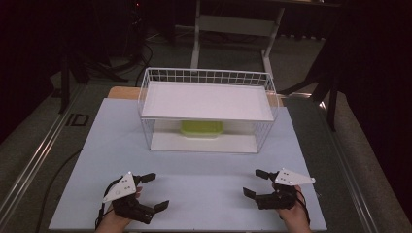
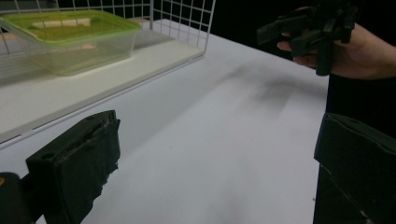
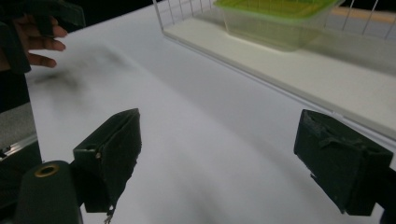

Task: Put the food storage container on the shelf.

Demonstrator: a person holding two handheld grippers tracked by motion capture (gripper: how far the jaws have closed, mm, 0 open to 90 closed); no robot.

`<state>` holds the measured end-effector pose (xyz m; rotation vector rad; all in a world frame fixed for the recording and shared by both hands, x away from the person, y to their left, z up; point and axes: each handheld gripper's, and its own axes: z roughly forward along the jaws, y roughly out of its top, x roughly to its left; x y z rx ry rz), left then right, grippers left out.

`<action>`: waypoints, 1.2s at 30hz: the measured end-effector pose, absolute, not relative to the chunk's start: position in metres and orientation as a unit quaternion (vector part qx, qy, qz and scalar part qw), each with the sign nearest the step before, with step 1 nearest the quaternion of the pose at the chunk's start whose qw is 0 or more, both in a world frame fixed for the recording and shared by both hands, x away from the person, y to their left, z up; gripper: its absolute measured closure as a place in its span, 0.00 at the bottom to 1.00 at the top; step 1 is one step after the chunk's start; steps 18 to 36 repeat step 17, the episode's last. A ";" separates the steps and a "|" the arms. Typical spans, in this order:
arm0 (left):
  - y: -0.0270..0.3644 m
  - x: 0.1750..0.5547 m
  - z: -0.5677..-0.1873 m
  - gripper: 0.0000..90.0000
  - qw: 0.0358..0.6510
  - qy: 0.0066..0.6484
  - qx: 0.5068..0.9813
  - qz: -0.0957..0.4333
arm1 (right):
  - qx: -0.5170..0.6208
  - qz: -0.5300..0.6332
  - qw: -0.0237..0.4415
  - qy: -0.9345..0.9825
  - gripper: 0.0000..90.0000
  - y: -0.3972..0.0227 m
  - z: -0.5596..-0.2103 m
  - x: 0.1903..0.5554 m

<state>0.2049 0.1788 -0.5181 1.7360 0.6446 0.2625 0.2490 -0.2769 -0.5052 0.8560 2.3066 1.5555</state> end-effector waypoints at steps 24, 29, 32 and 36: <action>0.182 0.205 -0.516 0.01 0.597 0.287 0.738 0.124 | 0.282 0.535 0.116 0.788 0.17 -0.275 -0.504 0.247; 0.182 0.205 -0.516 0.01 0.597 0.287 0.738 0.124 | 0.282 0.535 0.116 0.788 0.17 -0.275 -0.504 0.247; 0.182 0.205 -0.516 0.01 0.597 0.287 0.738 0.124 | 0.282 0.535 0.116 0.788 0.17 -0.275 -0.504 0.247; 0.182 0.205 -0.516 0.01 0.597 0.287 0.738 0.124 | 0.282 0.535 0.116 0.788 0.17 -0.275 -0.504 0.247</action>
